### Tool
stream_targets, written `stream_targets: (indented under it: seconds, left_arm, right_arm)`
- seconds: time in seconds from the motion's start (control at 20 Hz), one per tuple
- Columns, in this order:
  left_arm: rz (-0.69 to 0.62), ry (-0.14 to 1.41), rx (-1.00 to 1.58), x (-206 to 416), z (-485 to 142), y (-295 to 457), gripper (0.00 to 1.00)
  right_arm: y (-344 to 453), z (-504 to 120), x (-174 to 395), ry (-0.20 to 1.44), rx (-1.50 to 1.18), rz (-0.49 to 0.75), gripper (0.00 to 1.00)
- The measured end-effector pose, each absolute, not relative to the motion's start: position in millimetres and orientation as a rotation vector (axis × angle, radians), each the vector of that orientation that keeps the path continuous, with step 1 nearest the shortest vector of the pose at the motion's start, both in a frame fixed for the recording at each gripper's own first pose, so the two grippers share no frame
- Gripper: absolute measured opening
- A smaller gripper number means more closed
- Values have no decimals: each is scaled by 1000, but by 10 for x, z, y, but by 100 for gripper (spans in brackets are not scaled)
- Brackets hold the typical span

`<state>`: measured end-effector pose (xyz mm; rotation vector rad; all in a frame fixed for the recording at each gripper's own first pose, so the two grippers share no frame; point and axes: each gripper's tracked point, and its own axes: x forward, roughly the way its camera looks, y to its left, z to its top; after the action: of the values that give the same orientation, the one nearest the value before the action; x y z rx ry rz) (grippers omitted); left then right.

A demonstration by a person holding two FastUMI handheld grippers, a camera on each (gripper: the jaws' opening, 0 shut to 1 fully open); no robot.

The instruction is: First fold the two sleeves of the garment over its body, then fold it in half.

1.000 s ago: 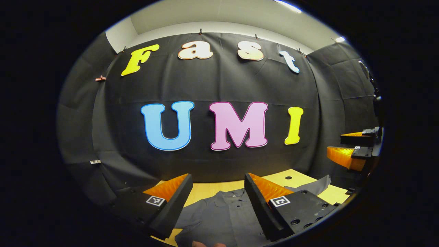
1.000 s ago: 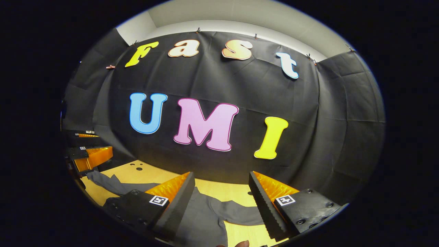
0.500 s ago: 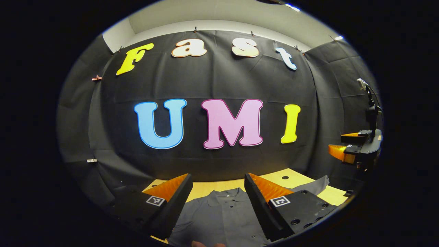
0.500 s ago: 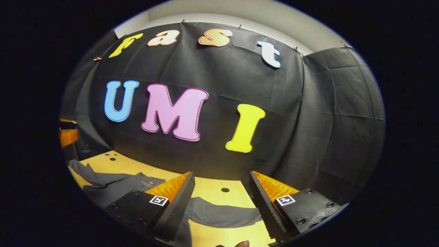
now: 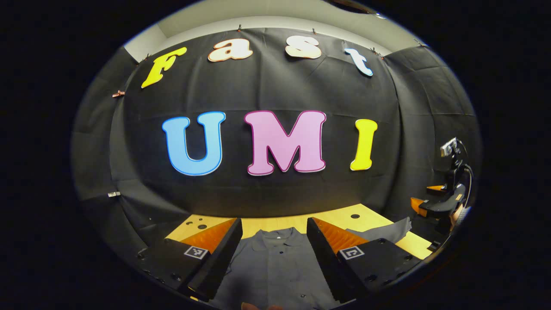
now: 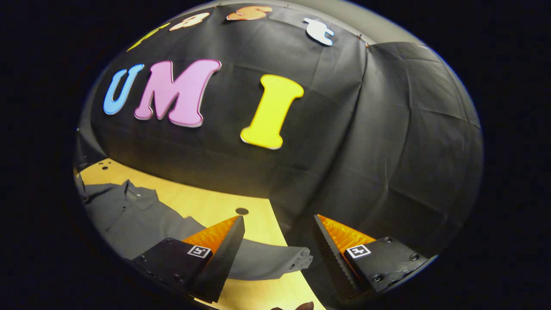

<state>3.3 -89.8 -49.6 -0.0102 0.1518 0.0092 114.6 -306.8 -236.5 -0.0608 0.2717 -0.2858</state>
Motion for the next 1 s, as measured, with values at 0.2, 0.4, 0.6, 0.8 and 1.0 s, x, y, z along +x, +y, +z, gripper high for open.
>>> stream_targets:
  seconds: [0.2, 0.4, 0.6, 0.8, 1.0]
  left_arm:
    - [45, 193, 19, 20, -591, -886, 95]
    - [79, 218, 33, 17, -665, -878, 95]
    - [95, 243, 59, 60, -753, -855, 95]
    - [134, 266, 53, 122, -814, -745, 97]
    - [162, 297, 57, 130, -902, -635, 97]
  right_arm:
    - [-3353, -3107, 1332, 373, -32, -309, 98]
    - [-3623, -3633, 1446, 452, 6, -323, 98]
    - [-3821, -4136, 1558, 534, 66, -344, 98]
    - [-3896, -4465, 1600, 591, 117, -348, 98]
    - [-3872, -4765, 1634, 642, 134, -325, 98]
